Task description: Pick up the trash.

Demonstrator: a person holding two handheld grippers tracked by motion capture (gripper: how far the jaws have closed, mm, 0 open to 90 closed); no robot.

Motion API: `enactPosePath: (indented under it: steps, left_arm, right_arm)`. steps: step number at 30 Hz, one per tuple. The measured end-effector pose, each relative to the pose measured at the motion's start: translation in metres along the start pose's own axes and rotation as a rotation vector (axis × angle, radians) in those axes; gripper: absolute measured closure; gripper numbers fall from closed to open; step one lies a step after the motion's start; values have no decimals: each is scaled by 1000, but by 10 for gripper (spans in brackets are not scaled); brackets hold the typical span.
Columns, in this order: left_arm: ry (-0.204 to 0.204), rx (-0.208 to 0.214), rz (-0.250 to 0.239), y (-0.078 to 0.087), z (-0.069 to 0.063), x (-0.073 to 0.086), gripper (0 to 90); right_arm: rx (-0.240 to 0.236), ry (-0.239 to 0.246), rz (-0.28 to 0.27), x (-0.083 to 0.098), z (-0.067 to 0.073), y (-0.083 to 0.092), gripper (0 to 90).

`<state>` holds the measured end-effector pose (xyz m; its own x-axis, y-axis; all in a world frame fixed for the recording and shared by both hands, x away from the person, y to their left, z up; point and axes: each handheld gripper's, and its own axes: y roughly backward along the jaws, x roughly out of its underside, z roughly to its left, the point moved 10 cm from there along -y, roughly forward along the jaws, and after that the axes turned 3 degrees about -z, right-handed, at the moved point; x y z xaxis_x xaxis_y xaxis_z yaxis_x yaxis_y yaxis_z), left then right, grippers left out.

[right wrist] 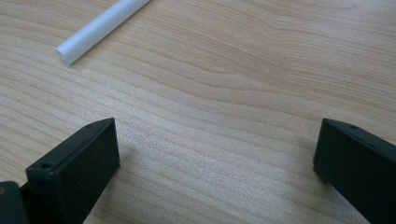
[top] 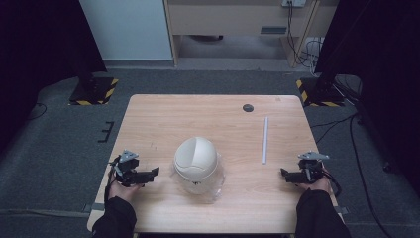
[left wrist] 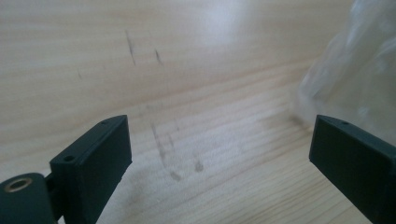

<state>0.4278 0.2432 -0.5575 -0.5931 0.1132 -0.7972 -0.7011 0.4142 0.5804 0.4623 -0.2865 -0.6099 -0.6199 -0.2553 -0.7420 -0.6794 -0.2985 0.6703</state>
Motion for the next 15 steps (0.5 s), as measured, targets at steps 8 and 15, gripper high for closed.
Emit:
enactPosePath:
  steps: [8,15]
  left_arm:
    - [-11,54,-196,35,-10,-39,63]
    - [-56,94,-310,61,-27,-60,65]
  right_arm:
    - [3,2,0,1,0,1,6]
    - [3,0,0,1,0,1,6]
